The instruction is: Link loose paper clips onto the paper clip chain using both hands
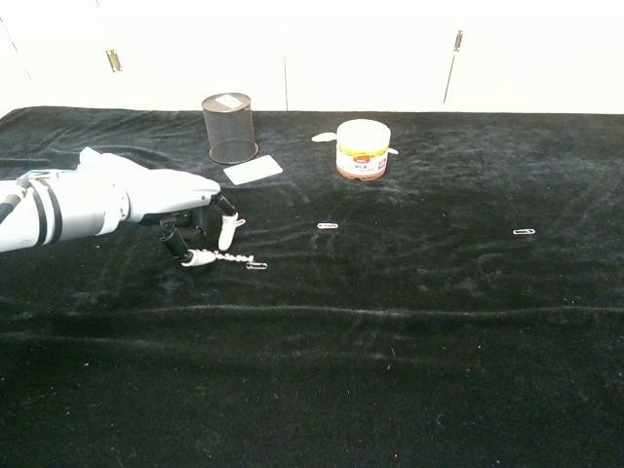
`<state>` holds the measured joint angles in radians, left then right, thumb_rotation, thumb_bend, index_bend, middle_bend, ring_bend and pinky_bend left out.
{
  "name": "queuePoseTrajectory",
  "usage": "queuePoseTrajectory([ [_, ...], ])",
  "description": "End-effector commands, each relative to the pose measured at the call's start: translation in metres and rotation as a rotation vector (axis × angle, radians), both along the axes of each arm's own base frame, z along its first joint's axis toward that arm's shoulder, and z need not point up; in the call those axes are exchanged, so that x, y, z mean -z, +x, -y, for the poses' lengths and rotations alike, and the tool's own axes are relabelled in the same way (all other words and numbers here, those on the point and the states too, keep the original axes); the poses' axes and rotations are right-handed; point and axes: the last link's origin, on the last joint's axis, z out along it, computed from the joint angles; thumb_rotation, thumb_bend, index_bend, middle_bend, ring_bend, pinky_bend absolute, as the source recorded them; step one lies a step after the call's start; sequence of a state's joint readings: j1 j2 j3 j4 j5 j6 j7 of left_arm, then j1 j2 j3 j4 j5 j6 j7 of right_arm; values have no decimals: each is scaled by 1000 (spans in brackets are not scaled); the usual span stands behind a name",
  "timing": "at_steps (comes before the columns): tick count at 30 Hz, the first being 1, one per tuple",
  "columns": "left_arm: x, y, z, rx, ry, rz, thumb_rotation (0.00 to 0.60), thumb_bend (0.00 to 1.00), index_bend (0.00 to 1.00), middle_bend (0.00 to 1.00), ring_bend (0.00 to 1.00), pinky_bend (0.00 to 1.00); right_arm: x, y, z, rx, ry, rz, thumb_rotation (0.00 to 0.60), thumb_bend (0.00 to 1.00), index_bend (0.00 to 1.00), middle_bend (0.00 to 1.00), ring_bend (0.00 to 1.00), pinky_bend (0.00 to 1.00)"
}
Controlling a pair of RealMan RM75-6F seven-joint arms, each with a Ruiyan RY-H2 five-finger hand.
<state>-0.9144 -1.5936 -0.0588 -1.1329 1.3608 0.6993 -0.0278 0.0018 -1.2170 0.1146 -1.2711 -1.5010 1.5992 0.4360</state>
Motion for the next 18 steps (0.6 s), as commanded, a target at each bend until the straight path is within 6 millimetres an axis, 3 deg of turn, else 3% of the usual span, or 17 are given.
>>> queuePoseTrajectory([
  [1,0,-1,2,7,9,0,600,433,492,966,981,1000,0,1,0,-3,1,-2,600,363,0,0,0,0],
  [18,3,-5,10,46,42,-12,600,436,500,967,981,1000,3,5,-1,-16,7,-14,600,364,0,0,0,0],
])
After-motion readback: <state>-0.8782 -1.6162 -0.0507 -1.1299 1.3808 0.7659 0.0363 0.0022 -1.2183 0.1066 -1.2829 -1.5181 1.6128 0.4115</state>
